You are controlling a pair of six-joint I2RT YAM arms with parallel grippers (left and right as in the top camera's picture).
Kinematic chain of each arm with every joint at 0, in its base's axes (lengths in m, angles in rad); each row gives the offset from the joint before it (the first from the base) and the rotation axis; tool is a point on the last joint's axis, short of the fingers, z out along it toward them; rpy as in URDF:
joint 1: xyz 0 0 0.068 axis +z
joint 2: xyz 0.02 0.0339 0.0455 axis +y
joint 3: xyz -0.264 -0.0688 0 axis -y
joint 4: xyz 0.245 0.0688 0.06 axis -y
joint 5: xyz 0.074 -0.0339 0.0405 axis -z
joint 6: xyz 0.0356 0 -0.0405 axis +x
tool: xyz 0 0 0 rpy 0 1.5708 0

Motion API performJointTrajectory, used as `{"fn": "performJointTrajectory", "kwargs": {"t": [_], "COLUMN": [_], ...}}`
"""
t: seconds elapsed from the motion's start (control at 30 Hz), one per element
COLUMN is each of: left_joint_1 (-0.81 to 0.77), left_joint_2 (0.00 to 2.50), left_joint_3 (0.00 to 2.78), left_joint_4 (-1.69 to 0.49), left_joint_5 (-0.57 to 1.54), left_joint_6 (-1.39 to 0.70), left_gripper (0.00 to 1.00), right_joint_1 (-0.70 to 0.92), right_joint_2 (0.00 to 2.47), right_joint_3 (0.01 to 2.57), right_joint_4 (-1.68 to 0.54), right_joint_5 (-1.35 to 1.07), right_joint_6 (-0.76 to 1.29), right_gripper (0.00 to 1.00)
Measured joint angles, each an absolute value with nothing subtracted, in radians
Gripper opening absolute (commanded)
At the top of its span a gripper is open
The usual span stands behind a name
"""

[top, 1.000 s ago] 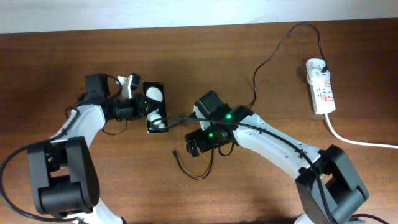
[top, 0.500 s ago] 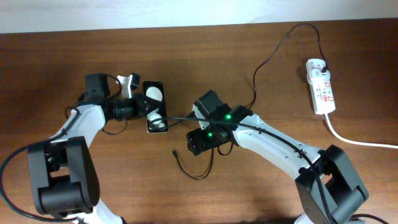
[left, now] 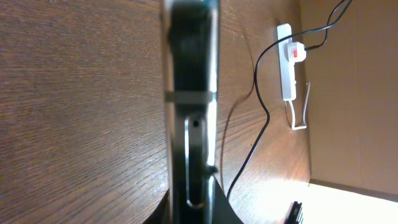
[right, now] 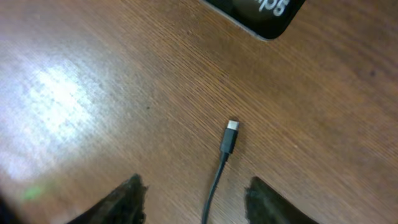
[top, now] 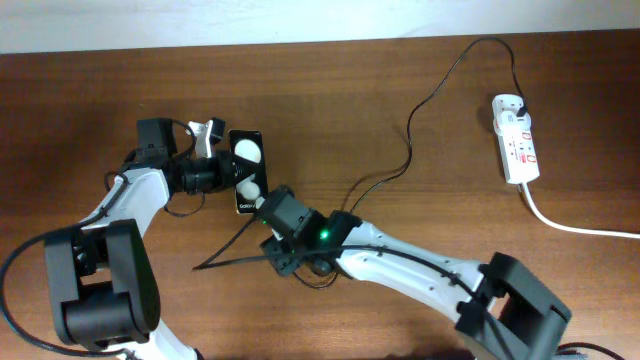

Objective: Plug charger to phone and switch on socket
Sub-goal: 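Grasp the USB-C plug with the right gripper and lift it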

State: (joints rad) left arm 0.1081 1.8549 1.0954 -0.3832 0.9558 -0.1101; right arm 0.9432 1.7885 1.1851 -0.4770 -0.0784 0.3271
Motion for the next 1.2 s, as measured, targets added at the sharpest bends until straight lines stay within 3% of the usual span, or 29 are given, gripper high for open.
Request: {"fn": "performJointTrajectory", "kwargs": {"t": [0.07,0.4,0.77,1.0,1.07,1.2], "left_joint_1": [0.108,0.108,0.108,0.108,0.108,0.108], "left_joint_2": [1.855,1.855,1.855,1.855,1.855,1.855], "left_joint_3": [1.095,1.095,1.095,1.095,1.095,1.095], "left_joint_4": [-0.383,-0.383,-0.383,-0.384,-0.384,-0.384], "left_joint_5": [0.954,0.95,0.95,0.95,0.95,0.95], "left_joint_6": [-0.11,-0.11,-0.11,-0.11,-0.11,-0.11], "left_gripper": [0.0,0.0,0.0,0.0,0.0,0.0], "right_joint_1": [0.962,0.965,0.965,0.965,0.965,0.965], "right_joint_2": [1.825,1.929,1.947,1.947,1.947,1.948], "right_joint_3": [1.185,1.185,1.185,1.185,1.185,1.185], "right_joint_4": [-0.477,-0.496,-0.484,-0.491,-0.491,-0.493], "right_joint_5": [-0.049,-0.023,-0.034,-0.048,-0.049,-0.059], "right_joint_6": [0.339,0.445,0.484,0.499,0.498,0.502], "right_gripper": [0.42,0.4,0.18,0.15,0.04,0.04]}}
